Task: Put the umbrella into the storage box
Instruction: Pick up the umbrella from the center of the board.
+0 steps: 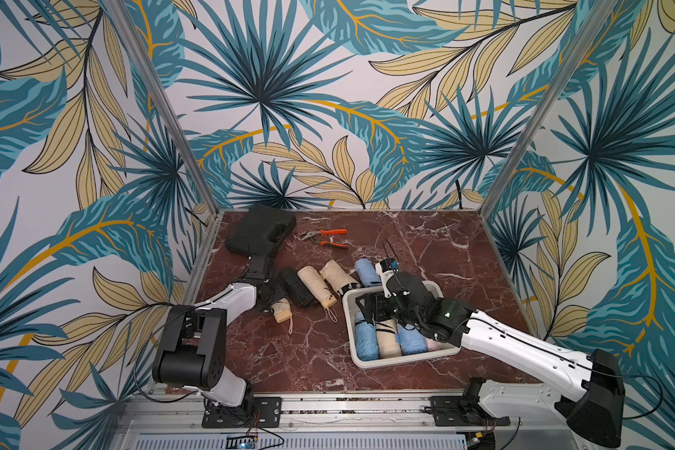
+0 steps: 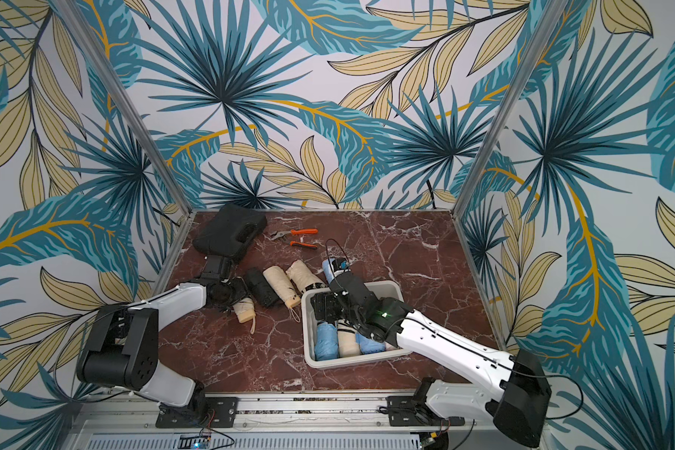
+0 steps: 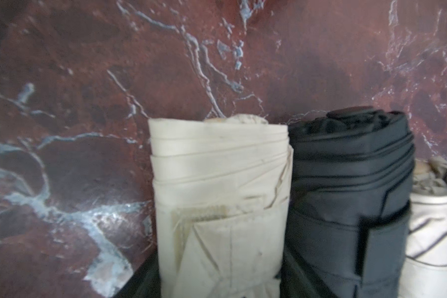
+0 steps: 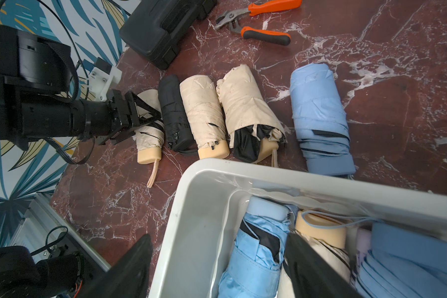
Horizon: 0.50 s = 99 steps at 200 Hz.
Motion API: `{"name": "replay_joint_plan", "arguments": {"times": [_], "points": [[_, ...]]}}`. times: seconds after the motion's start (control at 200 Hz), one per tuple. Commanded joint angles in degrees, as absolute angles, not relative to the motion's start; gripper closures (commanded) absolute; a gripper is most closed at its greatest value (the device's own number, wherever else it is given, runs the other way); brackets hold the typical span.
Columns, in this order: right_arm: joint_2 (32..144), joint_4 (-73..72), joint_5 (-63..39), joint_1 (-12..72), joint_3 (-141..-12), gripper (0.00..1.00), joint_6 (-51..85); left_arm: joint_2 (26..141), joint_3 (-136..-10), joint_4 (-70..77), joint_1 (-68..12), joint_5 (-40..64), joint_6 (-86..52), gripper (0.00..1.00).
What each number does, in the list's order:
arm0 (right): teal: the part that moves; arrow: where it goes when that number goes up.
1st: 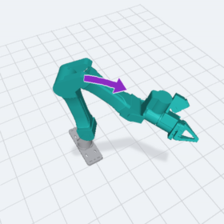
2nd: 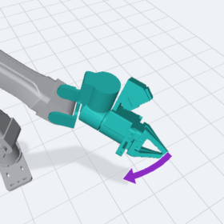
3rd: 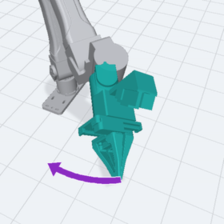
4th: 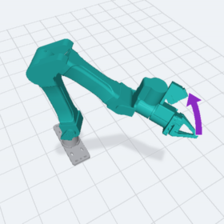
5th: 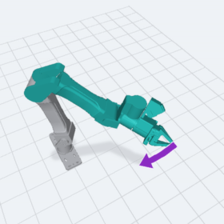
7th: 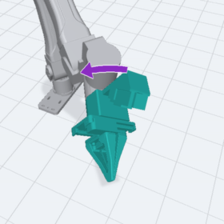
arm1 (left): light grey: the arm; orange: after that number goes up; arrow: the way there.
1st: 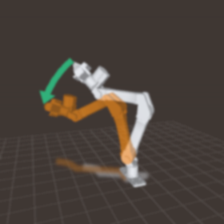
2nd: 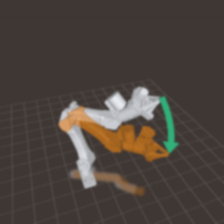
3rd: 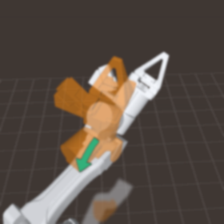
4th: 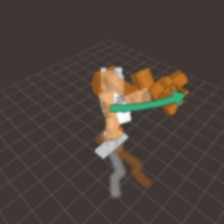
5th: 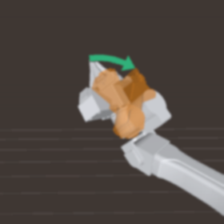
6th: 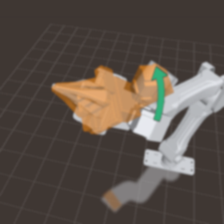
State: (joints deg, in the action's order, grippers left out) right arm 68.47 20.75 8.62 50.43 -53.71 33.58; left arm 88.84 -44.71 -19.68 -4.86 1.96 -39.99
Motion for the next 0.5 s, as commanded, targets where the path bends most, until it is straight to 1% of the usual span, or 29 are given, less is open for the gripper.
{"name": "replay_joint_plan", "arguments": {"times": [0.0, 0.14, 0.336, 0.411, 0.436, 0.491], "points": [[68.9, 19.4, 8.4, 50.3, -55.0, 0.17, 32.9, 89.2, -42.9, -21.1, -4.1, 3.7, -39.1, 0.43], [69.1, 19.3, 8.4, 50.3, -55.7, 0.17, 33.0, 86.5, -40.6, -19.5, -4.1, 3.3, -38.5, 0.55], [68.1, 18.9, 9.1, 50.3, -55.2, 0.17, 34.1, 83.0, -38.2, -18.8, -4.1, 3.4, -36.9, 0.67], [67.9, 18.7, 9.5, 50.3, -55.0, 0.17, 34.2, 81.5, -37.9, -19.0, -4.1, 3.4, -36.4, 0.73], [67.8, 18.6, 9.5, 50.3, -55.0, 0.17, 34.2, 80.9, -37.7, -19.0, -4.1, 3.3, -36.2, 0.77], [67.7, 18.5, 9.4, 50.3, -55.2, 0.17, 34.2, 79.7, -37.4, -18.6, -4.1, 3.6, -35.7, 0.88]]}}
